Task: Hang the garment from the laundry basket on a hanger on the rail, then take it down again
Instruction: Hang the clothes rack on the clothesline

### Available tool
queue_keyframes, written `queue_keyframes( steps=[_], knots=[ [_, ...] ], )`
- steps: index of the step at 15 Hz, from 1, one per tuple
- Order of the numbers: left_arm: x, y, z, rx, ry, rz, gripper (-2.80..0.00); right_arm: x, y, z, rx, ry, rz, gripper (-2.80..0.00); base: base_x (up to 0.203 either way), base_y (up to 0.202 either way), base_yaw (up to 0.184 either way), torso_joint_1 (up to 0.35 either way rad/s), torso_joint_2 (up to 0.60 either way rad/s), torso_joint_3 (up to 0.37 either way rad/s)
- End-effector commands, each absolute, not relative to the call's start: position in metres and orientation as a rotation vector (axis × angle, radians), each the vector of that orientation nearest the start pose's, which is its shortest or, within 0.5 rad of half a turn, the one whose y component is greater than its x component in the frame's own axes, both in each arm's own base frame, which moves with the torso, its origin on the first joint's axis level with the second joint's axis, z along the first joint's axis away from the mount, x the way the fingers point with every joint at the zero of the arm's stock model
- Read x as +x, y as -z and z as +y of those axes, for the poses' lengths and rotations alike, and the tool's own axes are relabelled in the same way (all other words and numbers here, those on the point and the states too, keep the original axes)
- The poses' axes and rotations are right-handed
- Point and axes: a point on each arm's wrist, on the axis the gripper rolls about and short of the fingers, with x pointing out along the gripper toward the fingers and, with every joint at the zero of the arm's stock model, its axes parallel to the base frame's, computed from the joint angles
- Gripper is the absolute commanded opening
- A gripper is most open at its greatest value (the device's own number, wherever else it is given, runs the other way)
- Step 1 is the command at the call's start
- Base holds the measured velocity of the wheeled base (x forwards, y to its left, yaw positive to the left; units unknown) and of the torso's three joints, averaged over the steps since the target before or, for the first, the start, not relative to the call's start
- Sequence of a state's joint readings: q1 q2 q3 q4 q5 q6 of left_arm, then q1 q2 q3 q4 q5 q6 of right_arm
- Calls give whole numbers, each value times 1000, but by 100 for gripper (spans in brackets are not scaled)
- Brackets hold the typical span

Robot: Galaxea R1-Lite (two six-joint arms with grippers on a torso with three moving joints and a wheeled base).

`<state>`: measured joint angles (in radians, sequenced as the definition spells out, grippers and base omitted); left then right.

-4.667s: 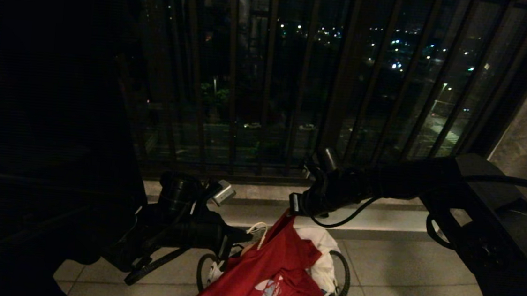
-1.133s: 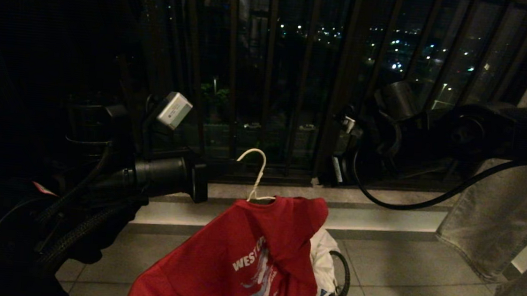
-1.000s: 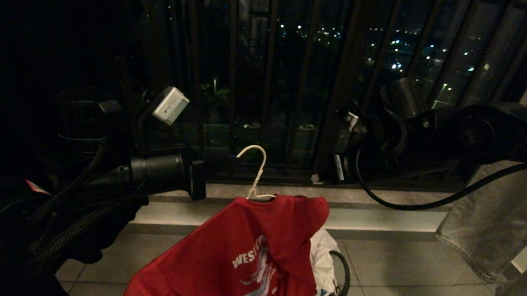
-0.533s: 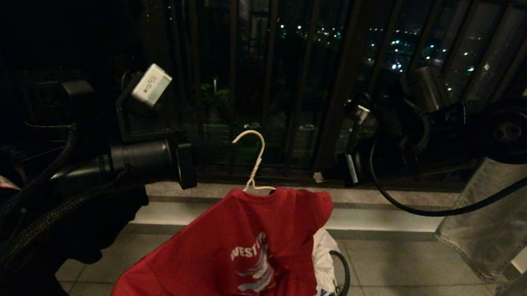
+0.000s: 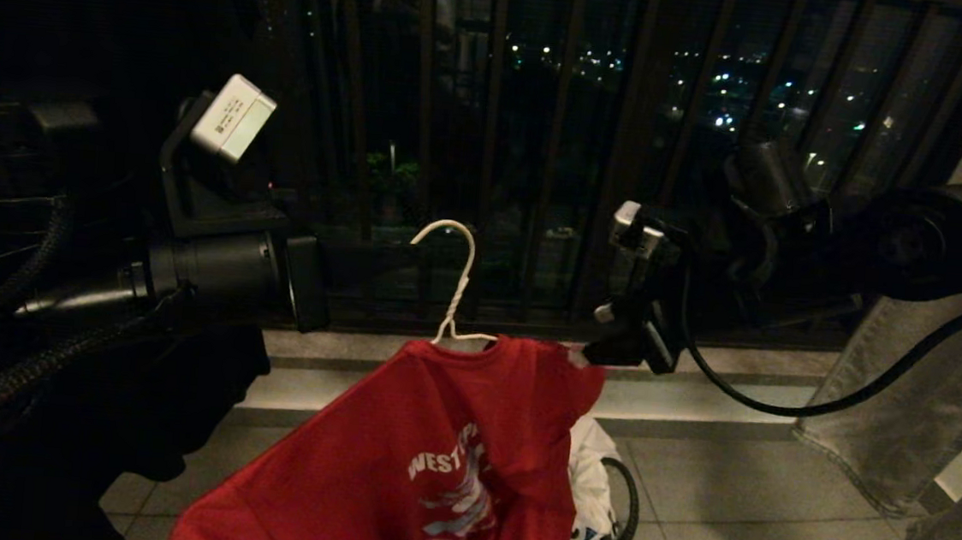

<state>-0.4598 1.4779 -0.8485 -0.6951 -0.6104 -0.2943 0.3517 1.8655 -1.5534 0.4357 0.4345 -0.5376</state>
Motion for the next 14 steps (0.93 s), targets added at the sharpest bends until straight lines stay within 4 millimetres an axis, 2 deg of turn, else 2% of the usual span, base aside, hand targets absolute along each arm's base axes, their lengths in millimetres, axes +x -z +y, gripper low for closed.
queue_keyframes(
  steps=[1, 3, 7, 11, 14],
  knots=[
    [219, -269, -123, -261, 1079, 66, -280, 323, -231, 124, -552, -1005, 529, 0, 0, 0, 0, 0, 0, 0],
    [216, -272, -121, -261, 1080, 56, -280, 318, -228, 122, -640, -1087, 521, 0, 0, 0, 0, 0, 0, 0],
    [201, -283, -114, -265, 1087, 85, -280, 327, -231, 127, -652, -1149, 452, 0, 0, 0, 0, 0, 0, 0],
    [188, -290, -108, -264, 1127, 70, -280, 334, -245, 132, -595, -1241, 342, 0, 0, 0, 0, 0, 0, 0],
    [170, -299, -100, -279, 1165, 38, -280, 327, -247, 139, -552, -1325, 340, 0, 0, 0, 0, 0, 0, 0]
  ],
)
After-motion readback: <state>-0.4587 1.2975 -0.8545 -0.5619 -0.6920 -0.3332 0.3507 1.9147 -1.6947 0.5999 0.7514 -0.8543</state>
